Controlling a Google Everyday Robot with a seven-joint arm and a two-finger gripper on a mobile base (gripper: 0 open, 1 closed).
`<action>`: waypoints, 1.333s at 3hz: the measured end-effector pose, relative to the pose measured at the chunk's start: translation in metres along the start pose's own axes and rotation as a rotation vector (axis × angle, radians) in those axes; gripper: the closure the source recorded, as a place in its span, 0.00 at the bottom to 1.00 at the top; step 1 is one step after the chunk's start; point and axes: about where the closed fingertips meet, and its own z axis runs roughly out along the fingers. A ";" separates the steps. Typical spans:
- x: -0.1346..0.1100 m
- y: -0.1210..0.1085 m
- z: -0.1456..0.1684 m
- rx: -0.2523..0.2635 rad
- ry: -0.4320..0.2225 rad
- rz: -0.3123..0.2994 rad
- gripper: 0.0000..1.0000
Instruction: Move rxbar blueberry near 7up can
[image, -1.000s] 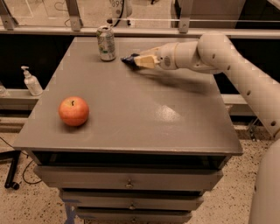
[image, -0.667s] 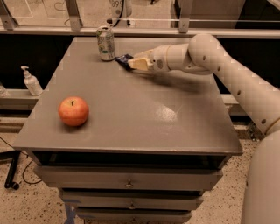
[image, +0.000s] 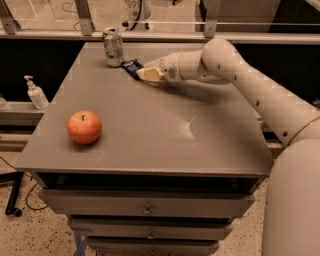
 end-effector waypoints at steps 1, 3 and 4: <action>0.000 -0.001 0.006 0.004 0.006 -0.010 0.14; -0.007 -0.009 -0.010 0.007 0.023 -0.020 0.00; -0.009 -0.034 -0.062 0.053 0.044 -0.022 0.00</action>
Offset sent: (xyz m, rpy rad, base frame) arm 0.0089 -0.0098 0.0051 -0.0312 -0.0079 -0.0101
